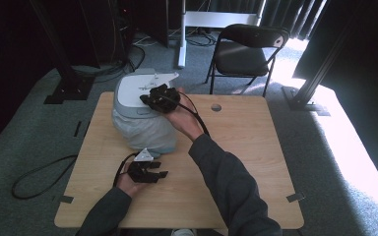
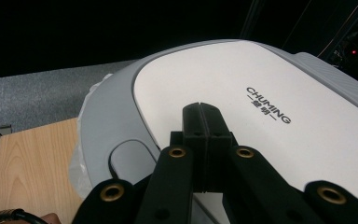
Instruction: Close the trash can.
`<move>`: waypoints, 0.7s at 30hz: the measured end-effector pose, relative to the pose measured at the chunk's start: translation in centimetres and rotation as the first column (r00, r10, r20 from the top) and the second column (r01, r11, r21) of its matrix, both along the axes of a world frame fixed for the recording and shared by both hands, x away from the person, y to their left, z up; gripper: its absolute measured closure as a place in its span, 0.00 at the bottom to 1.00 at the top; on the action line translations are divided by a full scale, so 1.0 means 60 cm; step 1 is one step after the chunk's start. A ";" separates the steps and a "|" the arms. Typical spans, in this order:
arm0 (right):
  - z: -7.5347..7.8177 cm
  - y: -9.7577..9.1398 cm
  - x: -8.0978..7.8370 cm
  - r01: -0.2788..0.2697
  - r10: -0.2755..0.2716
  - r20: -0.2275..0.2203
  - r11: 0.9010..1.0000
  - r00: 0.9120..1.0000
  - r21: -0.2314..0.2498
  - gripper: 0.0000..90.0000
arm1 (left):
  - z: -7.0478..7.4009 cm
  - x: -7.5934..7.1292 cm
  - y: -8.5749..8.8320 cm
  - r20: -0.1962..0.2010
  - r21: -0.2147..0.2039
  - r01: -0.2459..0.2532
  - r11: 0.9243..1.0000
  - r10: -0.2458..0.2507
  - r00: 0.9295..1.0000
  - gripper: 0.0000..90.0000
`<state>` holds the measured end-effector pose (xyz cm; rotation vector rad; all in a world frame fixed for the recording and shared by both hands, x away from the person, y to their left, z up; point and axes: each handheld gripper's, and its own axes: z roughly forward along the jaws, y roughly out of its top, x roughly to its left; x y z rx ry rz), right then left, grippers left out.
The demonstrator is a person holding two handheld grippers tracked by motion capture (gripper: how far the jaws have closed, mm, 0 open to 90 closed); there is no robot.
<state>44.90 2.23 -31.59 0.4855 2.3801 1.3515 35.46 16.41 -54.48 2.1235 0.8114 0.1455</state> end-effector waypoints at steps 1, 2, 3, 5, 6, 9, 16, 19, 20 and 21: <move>0.001 0.000 0.000 0.001 -0.001 -0.001 1.000 1.000 -0.002 1.00 | 0.000 0.000 0.000 -0.001 -0.001 0.001 1.000 -0.001 1.000 0.49; 0.001 0.001 -0.001 0.005 -0.004 0.009 1.000 1.000 -0.008 1.00 | 0.000 0.000 0.000 0.000 -0.001 0.001 1.000 -0.001 1.000 0.49; 0.001 0.003 -0.001 0.007 -0.007 0.015 1.000 1.000 -0.008 1.00 | 0.000 0.000 0.000 -0.001 -0.001 0.000 1.000 0.000 1.000 0.49; 0.002 0.003 -0.002 0.011 -0.011 0.018 1.000 1.000 0.006 1.00 | 0.000 0.000 0.000 0.000 0.000 0.001 1.000 -0.001 1.000 0.49; 0.003 0.001 -0.002 0.014 -0.015 0.020 1.000 1.000 0.022 1.00 | 0.000 0.000 0.000 0.000 0.000 0.001 1.000 -0.001 1.000 0.49; 0.009 -0.006 -0.004 0.020 -0.021 0.021 0.998 1.000 0.059 1.00 | 0.000 0.001 -0.001 0.000 0.000 0.004 1.000 -0.004 1.000 0.49; 0.019 -0.036 -0.004 0.053 -0.055 0.024 0.995 0.998 0.090 0.99 | 0.000 0.001 -0.003 0.000 0.001 0.007 1.000 -0.007 1.000 0.49; 0.019 -0.048 -0.006 0.069 -0.071 0.026 0.993 0.997 0.095 0.98 | 0.000 0.002 -0.003 0.000 0.000 0.006 1.000 -0.006 1.000 0.49; 0.019 -0.053 -0.007 0.073 -0.077 0.030 0.993 0.997 0.096 0.97 | 0.000 0.002 -0.003 0.000 0.000 0.007 1.000 -0.007 1.000 0.49; 0.019 -0.057 -0.008 0.078 -0.081 0.033 0.992 0.996 0.098 0.97 | 0.000 0.002 -0.003 0.000 0.001 0.007 1.000 -0.007 1.000 0.49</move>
